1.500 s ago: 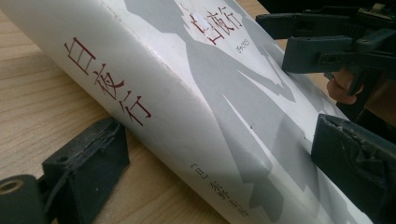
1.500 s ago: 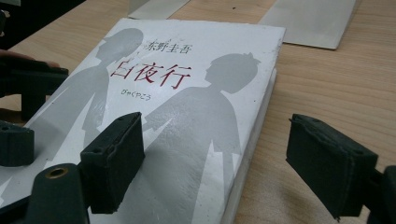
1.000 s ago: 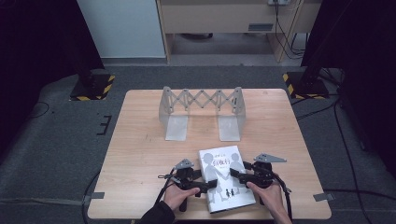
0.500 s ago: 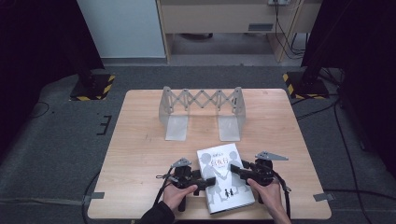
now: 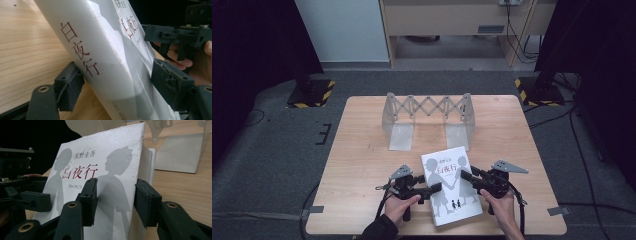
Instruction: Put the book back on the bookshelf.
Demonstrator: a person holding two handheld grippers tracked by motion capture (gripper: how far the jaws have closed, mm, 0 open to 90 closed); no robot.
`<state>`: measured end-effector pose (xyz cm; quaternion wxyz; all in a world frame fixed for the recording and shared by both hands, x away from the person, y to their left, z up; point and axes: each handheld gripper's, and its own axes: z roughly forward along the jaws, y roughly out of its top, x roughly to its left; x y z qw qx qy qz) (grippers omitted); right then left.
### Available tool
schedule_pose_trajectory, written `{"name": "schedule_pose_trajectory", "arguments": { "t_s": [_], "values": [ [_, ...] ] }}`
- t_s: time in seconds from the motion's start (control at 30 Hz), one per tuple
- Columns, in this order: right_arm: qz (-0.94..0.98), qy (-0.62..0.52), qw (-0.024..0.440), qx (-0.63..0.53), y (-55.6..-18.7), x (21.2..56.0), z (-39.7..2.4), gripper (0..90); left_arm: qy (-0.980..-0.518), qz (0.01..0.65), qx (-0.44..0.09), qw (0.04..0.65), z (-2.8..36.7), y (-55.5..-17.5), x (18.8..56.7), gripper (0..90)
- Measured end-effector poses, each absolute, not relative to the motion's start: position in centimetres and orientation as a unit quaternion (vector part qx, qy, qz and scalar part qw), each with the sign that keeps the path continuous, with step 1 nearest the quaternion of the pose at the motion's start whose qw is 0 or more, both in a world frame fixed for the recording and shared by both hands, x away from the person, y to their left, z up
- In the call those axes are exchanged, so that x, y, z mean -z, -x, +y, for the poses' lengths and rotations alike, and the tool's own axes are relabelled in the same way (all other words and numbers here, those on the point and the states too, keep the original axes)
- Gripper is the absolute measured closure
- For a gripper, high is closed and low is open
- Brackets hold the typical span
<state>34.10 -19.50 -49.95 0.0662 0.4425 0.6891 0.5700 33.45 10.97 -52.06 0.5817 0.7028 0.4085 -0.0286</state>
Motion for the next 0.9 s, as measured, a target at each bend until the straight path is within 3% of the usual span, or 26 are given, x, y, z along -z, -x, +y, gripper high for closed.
{"name": "schedule_pose_trajectory", "arguments": {
  "t_s": [0.63,0.73,0.9],
  "values": [
    [0.688,-0.42,0.058,-0.589,-33.9,49.4,-19.3,60.0,-0.707,0.38,0.03,0.596,9.4,-34.3,51.7,21.7],
    [0.686,-0.419,0.057,-0.592,-33.9,49.3,-19.3,60.0,-0.684,0.393,0.044,0.614,9.8,-34.4,51.6,30.6],
    [0.676,-0.425,0.037,-0.601,-34.1,49.5,-19.8,59.5,-0.679,0.389,0.041,0.622,9.8,-34.1,50.9,37.0]
  ]
}}
